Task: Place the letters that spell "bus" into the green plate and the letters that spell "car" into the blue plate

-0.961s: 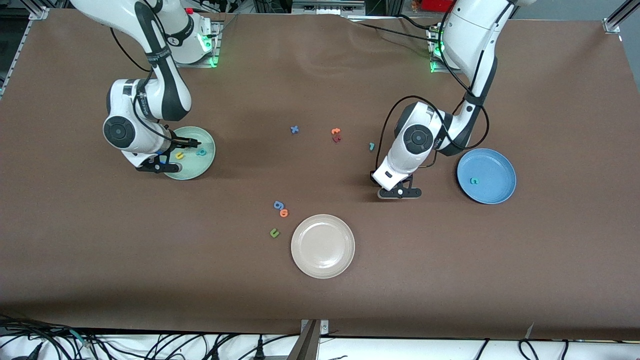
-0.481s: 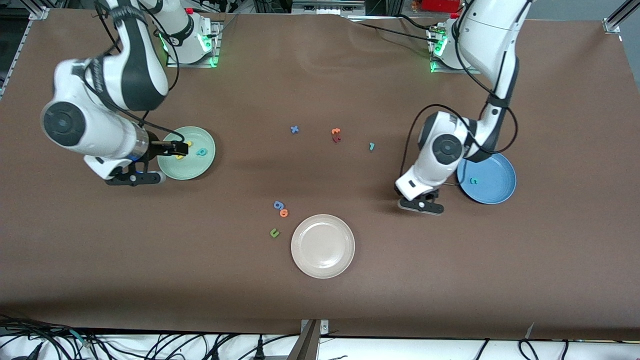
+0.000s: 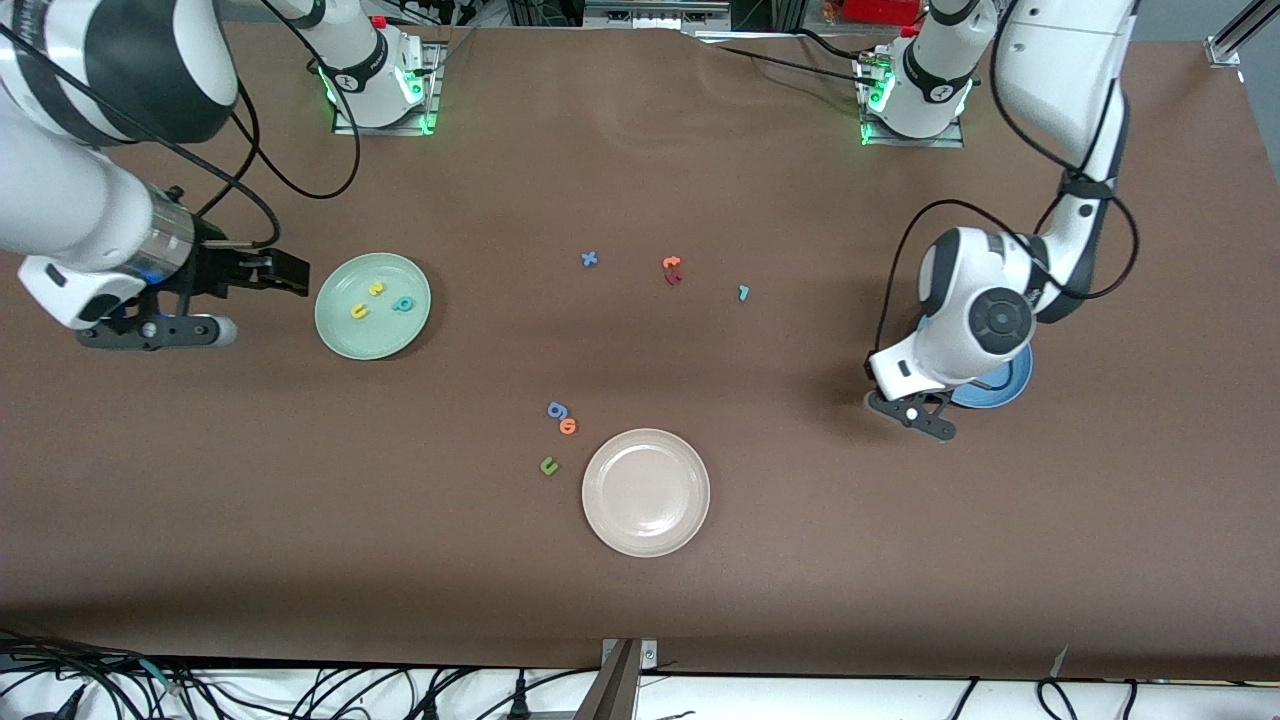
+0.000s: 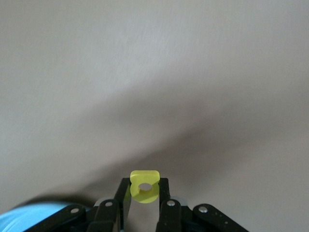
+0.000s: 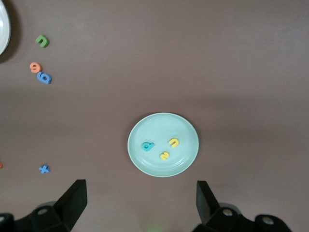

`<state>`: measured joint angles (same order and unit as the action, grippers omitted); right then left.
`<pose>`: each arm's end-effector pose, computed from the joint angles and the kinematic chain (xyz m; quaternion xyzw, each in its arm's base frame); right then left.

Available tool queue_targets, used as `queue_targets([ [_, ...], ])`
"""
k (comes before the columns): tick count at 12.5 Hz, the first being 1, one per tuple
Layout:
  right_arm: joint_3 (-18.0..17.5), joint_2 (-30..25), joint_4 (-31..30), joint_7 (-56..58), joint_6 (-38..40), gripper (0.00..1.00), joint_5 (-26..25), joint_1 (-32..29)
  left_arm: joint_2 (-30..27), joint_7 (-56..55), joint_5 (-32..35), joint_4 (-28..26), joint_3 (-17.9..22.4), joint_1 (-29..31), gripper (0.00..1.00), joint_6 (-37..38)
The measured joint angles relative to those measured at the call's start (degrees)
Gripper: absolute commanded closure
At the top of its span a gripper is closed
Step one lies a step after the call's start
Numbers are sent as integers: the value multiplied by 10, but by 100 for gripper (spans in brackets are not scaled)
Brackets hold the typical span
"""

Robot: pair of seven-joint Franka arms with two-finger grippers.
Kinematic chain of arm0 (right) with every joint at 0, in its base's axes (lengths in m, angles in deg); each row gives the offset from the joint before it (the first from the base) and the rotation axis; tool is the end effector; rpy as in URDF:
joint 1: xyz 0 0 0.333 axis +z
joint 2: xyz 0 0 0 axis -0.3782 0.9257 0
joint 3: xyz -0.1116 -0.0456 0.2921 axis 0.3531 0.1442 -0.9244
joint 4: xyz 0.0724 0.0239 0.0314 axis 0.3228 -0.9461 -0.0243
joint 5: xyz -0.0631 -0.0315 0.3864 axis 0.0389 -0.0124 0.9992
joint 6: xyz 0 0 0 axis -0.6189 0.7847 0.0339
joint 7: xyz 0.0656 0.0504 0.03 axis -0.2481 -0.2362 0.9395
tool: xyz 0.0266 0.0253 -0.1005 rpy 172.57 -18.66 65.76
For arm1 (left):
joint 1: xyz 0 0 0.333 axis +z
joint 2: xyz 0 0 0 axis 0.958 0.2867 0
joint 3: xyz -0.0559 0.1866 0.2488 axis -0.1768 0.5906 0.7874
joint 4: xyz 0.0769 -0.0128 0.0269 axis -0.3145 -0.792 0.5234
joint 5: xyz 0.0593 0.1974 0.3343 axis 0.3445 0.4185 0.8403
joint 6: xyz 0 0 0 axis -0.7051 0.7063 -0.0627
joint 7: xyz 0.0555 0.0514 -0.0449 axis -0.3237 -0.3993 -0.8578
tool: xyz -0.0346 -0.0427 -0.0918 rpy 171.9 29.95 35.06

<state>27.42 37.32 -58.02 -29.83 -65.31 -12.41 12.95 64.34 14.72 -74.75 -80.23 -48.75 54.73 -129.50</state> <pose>0.6057 0.0952 0.5490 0.9972 0.0093 -0.0736 0.0105 0.5960 -0.1026 0.2331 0.9711 -0.2317 -0.0571 0.0099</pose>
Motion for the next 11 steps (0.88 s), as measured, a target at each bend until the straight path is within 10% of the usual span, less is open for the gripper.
queue_targets([
  [2,-49,-2,5,9,1,0,-32,-57,-23,59,0,-20,0,26,81,21],
  [6,-257,-66,-56,5,-43,0,-74,-267,-32,132,0,-69,1,71,75,24],
  [8,-298,-127,-120,8,-74,0,-75,-336,-32,144,0,-86,3,83,6,24],
  [11,-313,-179,-141,9,-52,0,-82,-358,-33,148,0,-93,1,84,2,22],
])
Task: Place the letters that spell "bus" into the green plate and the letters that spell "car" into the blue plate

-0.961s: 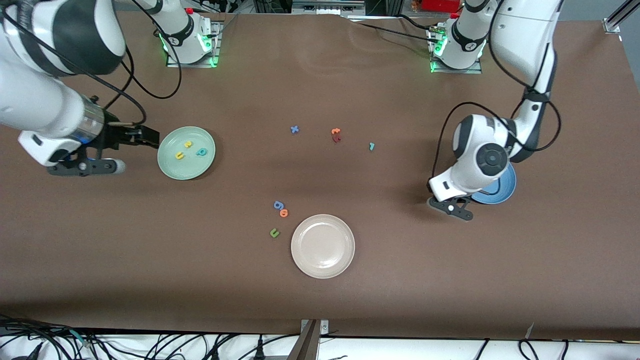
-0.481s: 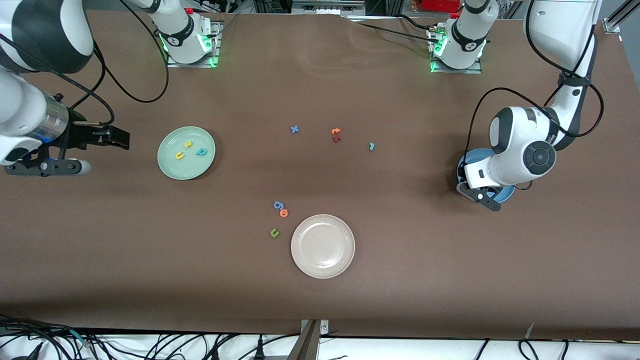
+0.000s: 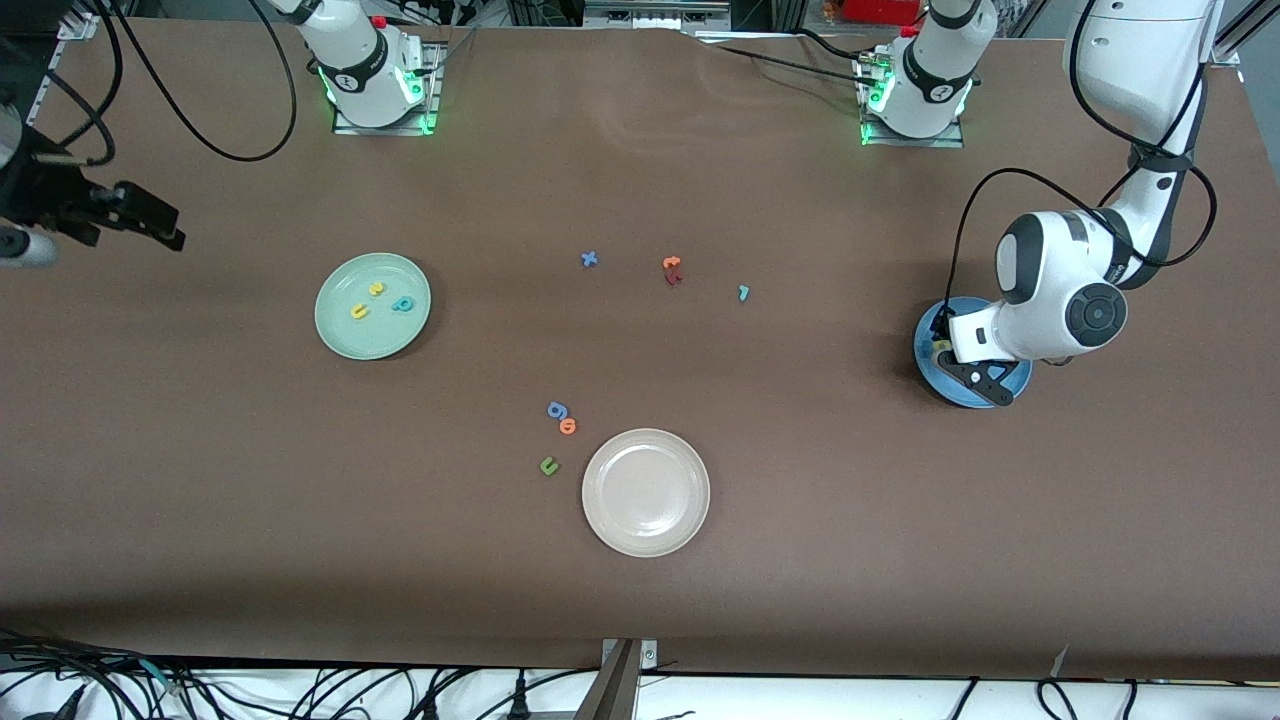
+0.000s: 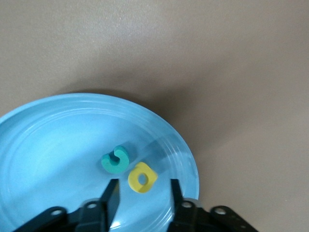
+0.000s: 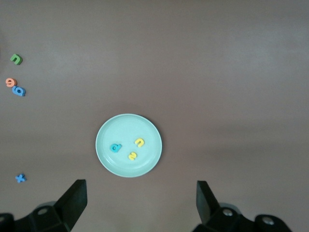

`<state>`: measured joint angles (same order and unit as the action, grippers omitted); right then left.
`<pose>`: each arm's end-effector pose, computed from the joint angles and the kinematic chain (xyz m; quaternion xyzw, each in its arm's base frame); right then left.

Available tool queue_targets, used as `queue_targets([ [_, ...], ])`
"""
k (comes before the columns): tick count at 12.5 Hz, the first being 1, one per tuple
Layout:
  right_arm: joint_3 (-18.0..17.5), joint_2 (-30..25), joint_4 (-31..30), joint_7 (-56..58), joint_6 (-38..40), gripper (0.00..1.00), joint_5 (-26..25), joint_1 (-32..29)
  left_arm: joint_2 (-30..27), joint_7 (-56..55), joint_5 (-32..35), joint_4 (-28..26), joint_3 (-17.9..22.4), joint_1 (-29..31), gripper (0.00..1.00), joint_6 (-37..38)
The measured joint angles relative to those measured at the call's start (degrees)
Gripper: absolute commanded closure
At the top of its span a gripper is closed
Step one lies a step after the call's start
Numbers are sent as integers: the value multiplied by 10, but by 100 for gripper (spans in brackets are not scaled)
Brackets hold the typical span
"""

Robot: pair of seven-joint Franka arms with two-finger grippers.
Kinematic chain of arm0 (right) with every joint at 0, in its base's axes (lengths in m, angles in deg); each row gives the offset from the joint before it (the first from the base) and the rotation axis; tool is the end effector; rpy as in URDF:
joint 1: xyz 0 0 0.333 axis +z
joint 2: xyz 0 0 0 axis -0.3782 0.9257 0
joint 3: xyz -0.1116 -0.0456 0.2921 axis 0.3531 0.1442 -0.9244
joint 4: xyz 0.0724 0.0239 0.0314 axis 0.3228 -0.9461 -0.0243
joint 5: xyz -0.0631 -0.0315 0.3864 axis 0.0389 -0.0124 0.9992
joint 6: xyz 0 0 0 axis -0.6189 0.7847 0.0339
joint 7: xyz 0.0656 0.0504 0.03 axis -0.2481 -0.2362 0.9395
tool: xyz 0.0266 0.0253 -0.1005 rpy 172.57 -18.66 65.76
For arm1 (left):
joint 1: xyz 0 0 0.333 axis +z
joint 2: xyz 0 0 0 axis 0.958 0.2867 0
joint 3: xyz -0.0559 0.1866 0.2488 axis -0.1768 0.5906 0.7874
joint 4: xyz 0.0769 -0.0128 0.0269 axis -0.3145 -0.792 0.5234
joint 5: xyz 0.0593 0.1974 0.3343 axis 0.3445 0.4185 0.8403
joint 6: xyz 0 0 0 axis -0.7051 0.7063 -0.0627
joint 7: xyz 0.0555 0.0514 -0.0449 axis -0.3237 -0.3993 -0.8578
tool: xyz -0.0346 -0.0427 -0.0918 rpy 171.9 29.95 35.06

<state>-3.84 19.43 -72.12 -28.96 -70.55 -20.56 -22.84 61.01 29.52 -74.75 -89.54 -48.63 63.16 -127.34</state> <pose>0.5391 -0.0063 0.6032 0.9996 -0.0238 -0.0137 0.0103 0.5468 -0.0086 0.2036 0.9522 -0.2771 -0.1207 0.0452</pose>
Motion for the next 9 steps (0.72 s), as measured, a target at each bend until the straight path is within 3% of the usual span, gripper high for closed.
queue_targets([
  [2,-3,-4,0,0,11,0,-20,0,-3,-8,0,0,-5,-7,9,0],
  [5,-3,19,7,-2,8,0,-14,-2,-8,-88,-3,0,-15,-48,9,0],
  [9,-3,31,19,-4,-6,0,-1,-2,-8,-215,-5,0,-88,-89,11,-1],
])
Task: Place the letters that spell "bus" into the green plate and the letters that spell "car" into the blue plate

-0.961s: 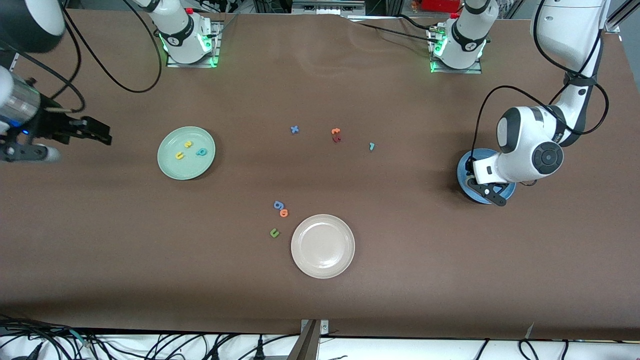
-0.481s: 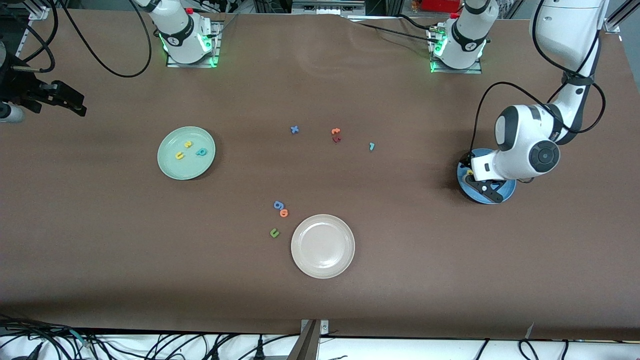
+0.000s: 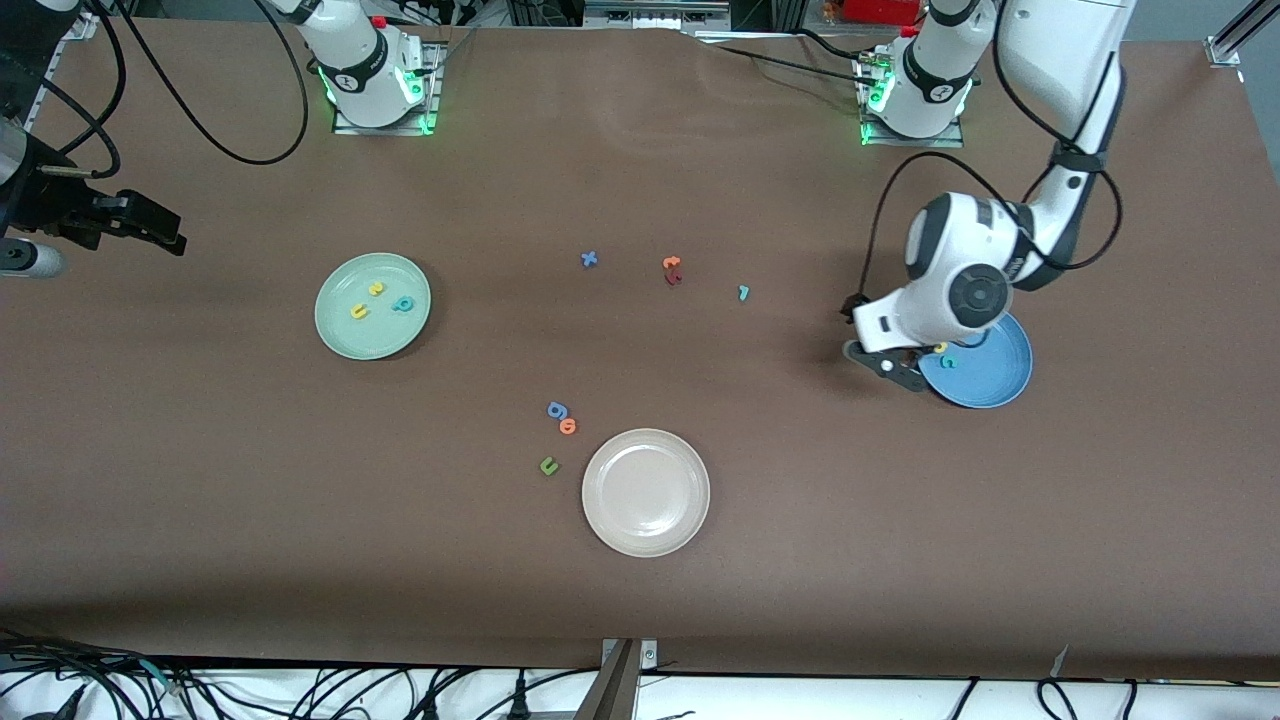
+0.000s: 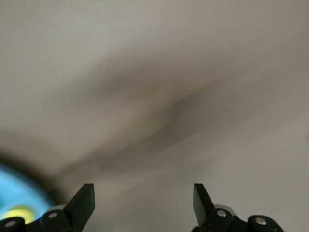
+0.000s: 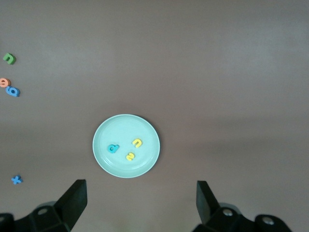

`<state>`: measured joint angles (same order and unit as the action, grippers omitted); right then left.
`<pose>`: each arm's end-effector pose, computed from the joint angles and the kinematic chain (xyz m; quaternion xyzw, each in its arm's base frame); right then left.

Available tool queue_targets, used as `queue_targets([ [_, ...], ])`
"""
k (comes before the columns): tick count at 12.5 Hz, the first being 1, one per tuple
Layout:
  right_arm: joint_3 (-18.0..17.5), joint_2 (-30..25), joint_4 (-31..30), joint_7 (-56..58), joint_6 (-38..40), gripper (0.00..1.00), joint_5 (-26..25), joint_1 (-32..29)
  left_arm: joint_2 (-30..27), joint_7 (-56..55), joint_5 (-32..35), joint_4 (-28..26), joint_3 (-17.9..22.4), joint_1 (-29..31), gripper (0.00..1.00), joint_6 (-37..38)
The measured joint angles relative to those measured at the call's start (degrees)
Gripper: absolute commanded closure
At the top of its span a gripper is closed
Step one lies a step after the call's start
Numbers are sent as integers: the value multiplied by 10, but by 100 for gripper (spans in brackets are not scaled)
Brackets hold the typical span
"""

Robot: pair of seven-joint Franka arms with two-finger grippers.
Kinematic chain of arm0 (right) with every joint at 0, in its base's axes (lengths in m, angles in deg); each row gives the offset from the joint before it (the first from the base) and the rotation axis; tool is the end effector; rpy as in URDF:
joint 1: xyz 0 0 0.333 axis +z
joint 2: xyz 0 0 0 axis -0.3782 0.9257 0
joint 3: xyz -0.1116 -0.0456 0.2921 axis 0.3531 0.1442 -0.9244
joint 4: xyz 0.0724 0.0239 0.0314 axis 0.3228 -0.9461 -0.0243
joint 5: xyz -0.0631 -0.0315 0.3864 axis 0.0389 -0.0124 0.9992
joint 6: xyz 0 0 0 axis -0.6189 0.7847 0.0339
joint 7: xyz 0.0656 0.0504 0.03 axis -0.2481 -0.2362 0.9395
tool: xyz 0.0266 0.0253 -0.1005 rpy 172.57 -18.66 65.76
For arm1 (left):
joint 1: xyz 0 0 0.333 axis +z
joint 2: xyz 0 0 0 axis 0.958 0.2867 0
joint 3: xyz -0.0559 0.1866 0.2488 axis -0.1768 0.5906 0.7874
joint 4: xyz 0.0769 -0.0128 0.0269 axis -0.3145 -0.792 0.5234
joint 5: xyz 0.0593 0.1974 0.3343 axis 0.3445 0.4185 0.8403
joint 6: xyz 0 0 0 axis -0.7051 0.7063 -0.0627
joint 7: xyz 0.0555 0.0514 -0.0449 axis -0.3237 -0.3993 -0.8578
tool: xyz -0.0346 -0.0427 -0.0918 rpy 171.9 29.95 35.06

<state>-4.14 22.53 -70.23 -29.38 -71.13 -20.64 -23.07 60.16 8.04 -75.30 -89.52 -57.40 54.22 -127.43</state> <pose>0.5562 -0.0059 0.5900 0.9994 -0.0267 -0.0191 0.0111 0.5193 -0.1764 0.2092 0.9619 -0.2403 -0.1253 0.0360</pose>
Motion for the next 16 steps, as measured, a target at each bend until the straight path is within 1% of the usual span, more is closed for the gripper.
queue_targets([
  [4,1,0,2,-1,-11,0,0,-2,1,-65,0,-1,-53,-28,12,-26],
  [6,1,0,2,-1,-12,0,0,-4,5,-77,0,-5,-77,-37,12,-58],
  [8,1,0,2,-1,-12,0,0,-4,11,-94,0,-15,-88,-59,12,-97],
  [10,1,0,2,-1,-12,0,0,-4,17,-110,0,-28,-94,-78,23,-132],
  [12,1,0,2,-1,-12,0,0,-4,19,-130,0,-42,-94,-89,23,-147],
  [14,1,0,2,-1,-12,0,1,-4,19,-139,0,-47,-93,-89,29,-148],
  [15,1,0,2,-1,-12,0,1,-4,19,-142,0,-50,-94,-90,38,-151],
  [16,1,0,2,-1,-12,0,1,-4,20,-149,0,-55,-94,-92,42,-159],
])
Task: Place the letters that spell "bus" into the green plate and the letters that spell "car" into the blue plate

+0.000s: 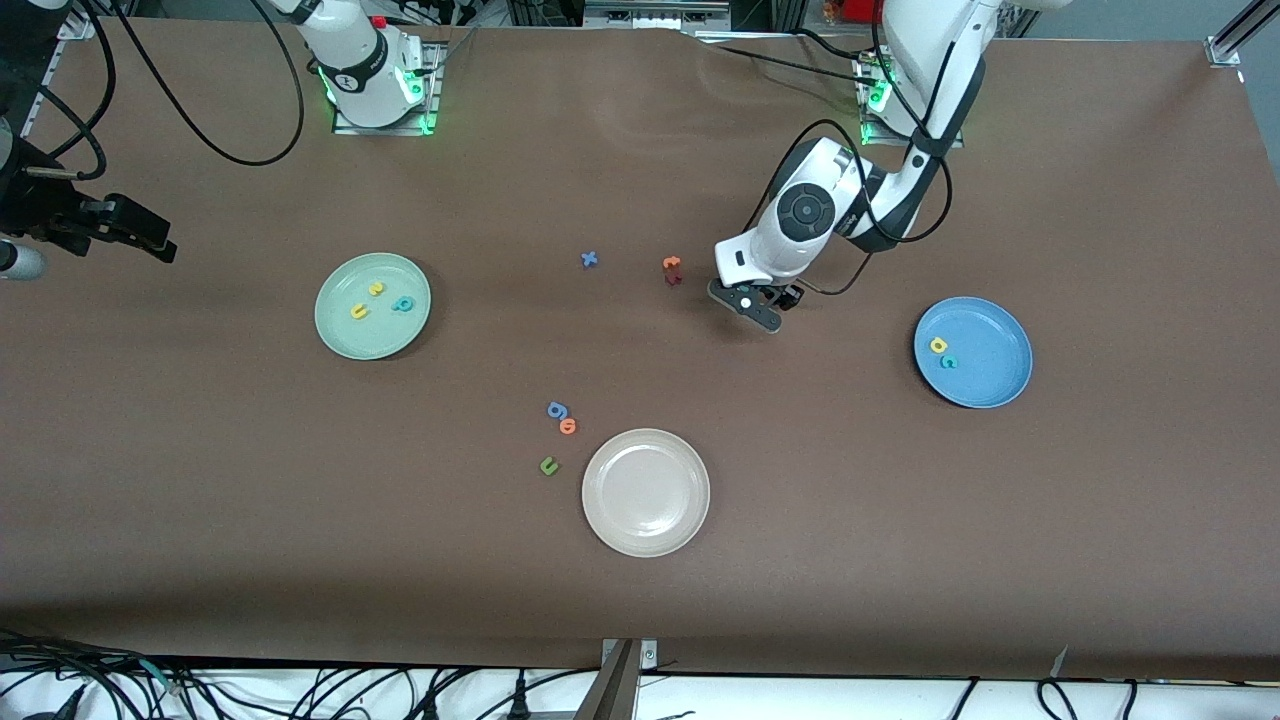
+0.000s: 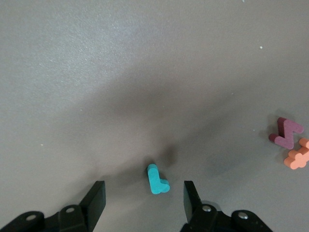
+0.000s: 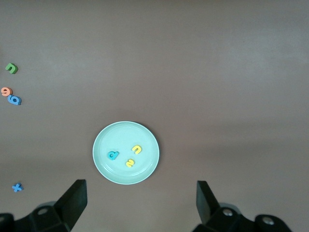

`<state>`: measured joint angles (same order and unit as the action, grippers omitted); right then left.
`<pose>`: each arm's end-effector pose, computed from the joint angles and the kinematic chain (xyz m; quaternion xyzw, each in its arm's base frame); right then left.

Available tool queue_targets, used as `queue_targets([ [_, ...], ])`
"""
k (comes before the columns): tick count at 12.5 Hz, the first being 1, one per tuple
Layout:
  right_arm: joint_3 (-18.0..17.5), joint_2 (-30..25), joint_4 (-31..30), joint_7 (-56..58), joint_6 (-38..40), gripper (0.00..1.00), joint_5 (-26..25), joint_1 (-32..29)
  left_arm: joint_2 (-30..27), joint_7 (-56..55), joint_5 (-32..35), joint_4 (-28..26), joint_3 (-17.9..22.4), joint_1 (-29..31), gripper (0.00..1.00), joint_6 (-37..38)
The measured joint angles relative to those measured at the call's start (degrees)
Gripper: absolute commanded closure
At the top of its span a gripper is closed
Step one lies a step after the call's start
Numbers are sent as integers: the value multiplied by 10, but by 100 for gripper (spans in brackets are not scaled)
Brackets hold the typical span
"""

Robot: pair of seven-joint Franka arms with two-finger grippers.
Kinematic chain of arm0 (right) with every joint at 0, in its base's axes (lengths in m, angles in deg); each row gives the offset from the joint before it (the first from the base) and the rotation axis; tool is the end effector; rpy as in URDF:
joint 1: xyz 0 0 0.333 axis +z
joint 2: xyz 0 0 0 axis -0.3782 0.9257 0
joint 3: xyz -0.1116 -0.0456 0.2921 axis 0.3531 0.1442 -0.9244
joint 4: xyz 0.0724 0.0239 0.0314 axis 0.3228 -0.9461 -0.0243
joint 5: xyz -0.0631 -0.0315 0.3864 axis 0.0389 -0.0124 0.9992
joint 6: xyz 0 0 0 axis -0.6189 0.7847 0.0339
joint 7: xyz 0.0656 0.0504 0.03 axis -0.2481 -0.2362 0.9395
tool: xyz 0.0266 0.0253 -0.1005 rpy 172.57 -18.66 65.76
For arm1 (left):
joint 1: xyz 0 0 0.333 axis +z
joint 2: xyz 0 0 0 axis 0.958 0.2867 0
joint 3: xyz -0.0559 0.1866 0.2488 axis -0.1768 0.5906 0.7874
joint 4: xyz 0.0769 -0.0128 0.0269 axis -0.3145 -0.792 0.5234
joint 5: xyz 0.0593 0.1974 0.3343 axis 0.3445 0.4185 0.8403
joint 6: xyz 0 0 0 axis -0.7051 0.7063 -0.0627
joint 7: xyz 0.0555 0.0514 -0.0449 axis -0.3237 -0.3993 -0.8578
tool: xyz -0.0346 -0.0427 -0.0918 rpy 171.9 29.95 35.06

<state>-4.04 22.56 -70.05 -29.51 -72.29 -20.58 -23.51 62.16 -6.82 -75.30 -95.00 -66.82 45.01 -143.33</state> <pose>0.5587 -0.0110 0.5930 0.9994 -0.0325 -0.0077 0.0103 0.4297 -0.3258 0.1785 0.9619 -0.2612 -0.0678 0.0443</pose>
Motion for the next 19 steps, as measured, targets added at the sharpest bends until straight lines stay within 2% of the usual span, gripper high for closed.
queue_targets([
  [3,0,0,0,0,0,0,0,0,6,-28,0,-8,-4,-13,50,-12],
  [7,-1,0,0,0,0,0,0,0,5,-31,0,-8,-2,-13,82,-14],
  [8,-1,0,0,0,0,0,0,0,4,-31,0,-8,-1,-13,88,-14],
  [12,-1,0,0,0,0,0,0,0,4,-31,0,-8,-1,-13,94,-15],
  [16,-2,0,0,0,0,0,0,0,4,-29,0,-6,0,-8,96,-18],
  [19,-2,0,0,0,0,0,0,0,-15,62,0,2,29,35,95,3],
])
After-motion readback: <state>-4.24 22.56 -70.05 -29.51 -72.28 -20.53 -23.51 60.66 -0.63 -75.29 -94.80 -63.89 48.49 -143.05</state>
